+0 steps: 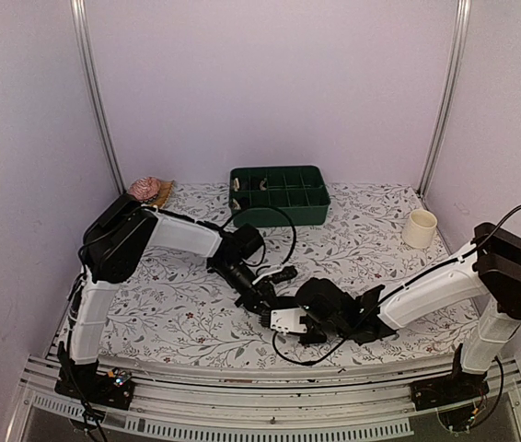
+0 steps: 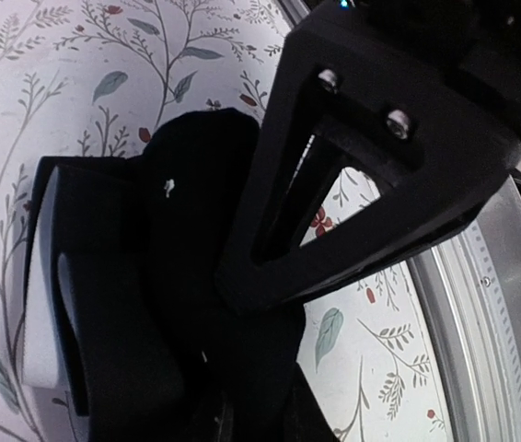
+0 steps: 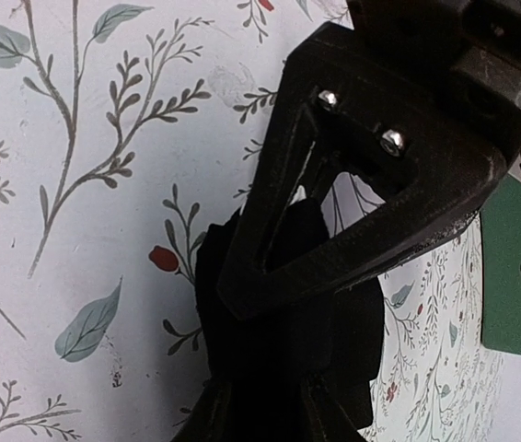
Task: Roll the underwear
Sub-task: Roll the underwear at the center of the board.
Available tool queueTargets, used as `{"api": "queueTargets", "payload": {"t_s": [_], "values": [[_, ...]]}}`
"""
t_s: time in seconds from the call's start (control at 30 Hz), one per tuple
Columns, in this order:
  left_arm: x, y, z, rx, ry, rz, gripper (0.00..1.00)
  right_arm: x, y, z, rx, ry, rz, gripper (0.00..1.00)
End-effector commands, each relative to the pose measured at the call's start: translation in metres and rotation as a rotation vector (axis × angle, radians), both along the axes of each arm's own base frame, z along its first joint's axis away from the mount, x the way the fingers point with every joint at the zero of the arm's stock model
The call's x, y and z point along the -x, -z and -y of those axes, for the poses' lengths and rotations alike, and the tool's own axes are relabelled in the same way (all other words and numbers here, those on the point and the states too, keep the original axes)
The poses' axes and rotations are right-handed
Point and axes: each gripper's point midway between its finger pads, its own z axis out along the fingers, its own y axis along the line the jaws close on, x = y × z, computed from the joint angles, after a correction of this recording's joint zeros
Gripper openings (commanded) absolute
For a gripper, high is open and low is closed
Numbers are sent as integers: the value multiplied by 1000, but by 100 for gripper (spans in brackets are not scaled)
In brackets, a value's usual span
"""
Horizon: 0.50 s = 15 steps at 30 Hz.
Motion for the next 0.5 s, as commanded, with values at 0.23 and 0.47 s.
{"api": "queueTargets", "payload": {"t_s": [0.23, 0.47], "values": [[-16, -14, -31, -35, -114, 225, 71, 26, 31, 6, 35, 16, -348, 11], [-16, -9, -31, -51, -127, 161, 99, 32, 34, 9, 62, 9, -395, 11]]}}
